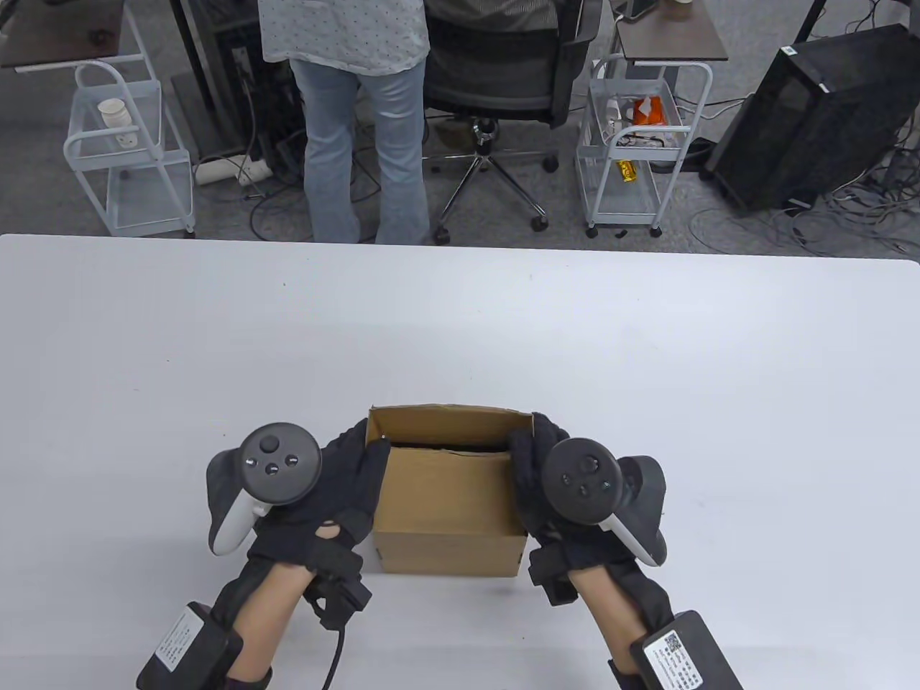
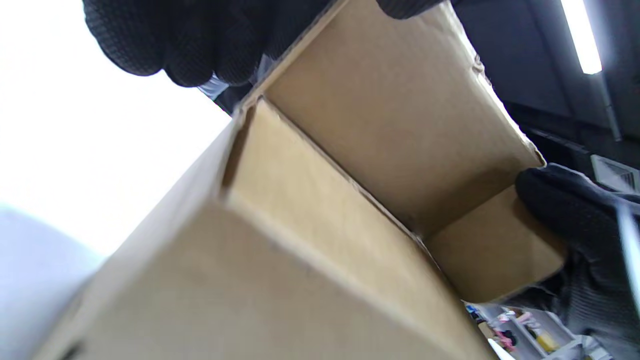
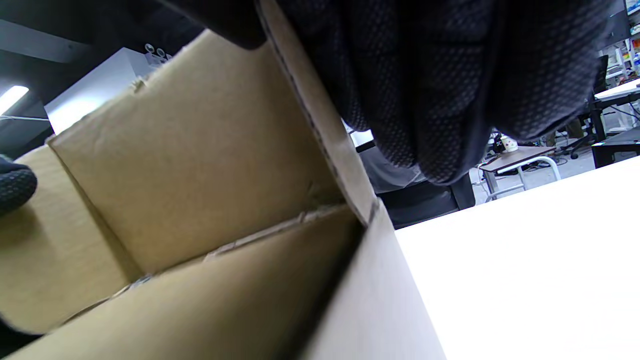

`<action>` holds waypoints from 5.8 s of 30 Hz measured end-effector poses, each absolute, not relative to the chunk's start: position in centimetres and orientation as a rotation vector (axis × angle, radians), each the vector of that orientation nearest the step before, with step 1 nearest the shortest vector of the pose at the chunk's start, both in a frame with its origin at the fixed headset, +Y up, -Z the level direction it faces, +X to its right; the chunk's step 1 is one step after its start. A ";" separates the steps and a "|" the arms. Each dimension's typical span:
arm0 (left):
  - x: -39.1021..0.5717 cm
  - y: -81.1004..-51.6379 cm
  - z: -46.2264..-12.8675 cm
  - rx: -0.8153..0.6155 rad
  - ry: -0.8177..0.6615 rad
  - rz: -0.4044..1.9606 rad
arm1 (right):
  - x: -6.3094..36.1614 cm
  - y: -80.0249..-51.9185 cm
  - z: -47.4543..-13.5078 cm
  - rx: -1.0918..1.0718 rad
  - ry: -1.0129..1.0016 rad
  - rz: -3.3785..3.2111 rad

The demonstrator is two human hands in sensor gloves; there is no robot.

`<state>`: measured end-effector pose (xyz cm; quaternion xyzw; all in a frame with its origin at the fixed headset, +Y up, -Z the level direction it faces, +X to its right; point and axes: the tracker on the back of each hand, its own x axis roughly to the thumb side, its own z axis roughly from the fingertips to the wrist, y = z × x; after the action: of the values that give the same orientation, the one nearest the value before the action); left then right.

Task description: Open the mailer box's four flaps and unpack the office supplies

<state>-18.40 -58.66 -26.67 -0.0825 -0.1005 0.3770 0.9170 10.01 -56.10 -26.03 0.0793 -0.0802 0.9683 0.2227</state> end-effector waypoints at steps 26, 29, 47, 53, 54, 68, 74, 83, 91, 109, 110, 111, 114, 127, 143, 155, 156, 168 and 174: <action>-19.1 -69.1 -27.7 -0.363 -0.265 1.302 | 13.5 -68.5 -27.9 0.214 0.236 1.993; -18.8 -70.6 -27.4 -0.393 -0.269 1.450 | 13.5 -69.0 -27.6 0.163 0.264 1.937; -18.0 -70.8 -27.1 -0.399 -0.457 1.577 | 13.1 -69.9 -26.7 0.366 0.302 1.783; -18.0 -69.7 -27.0 -0.326 -0.613 1.515 | 13.9 -69.2 -26.6 0.472 0.144 1.800; -18.0 -69.6 -26.9 -0.321 -0.622 1.501 | 14.1 -69.1 -26.5 0.470 0.135 1.795; -17.7 -68.0 -25.8 -0.189 -0.604 1.342 | 14.5 -67.4 -25.2 0.448 -0.172 1.934; -19.0 -66.7 -25.7 -0.097 -0.586 1.340 | 15.2 -66.5 -24.9 0.459 -0.274 1.947; -23.0 -66.9 -27.4 -0.046 -0.395 1.399 | 17.9 -66.5 -25.3 0.166 -0.438 1.905; -24.6 -66.9 -28.9 -0.001 -0.238 1.364 | 19.4 -66.3 -26.6 0.020 -0.517 1.931; -25.4 -70.2 -32.1 -0.084 -0.035 1.381 | 19.8 -68.4 -29.6 -0.198 -0.459 2.037; -25.3 -70.4 -32.1 -0.097 -0.022 1.389 | 19.8 -68.6 -29.6 -0.211 -0.453 2.046; -25.2 -70.6 -32.1 -0.116 -0.013 1.397 | 19.8 -68.7 -29.7 -0.222 -0.447 2.063; -25.1 -71.1 -32.0 -0.149 0.028 1.388 | 19.6 -69.1 -29.8 -0.249 -0.425 2.104; -24.8 -72.8 -31.9 -0.272 0.126 1.357 | 19.2 -70.0 -29.9 -0.393 -0.271 2.203; -24.3 -70.1 -28.3 -0.425 -0.094 1.099 | 19.7 -69.4 -28.4 -0.293 -0.287 2.170; -18.1 -71.1 -26.7 -0.617 -0.300 1.058 | 17.8 -66.9 -25.7 -0.085 -0.407 2.342; -17.9 -71.5 -26.7 -0.627 -0.296 1.078 | 17.5 -66.9 -25.7 -0.075 -0.407 2.353; -17.0 -74.1 -27.0 -0.674 -0.352 1.299 | 16.8 -66.7 -25.5 -0.020 -0.412 2.379; -16.8 -74.1 -27.1 -0.663 -0.358 1.302 | 15.7 -65.5 -24.8 0.075 -0.460 2.393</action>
<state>-16.81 -74.08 -27.08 -0.3012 -0.1626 0.5913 0.7302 15.66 -65.45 -24.82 0.0289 -0.1772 0.9213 0.3448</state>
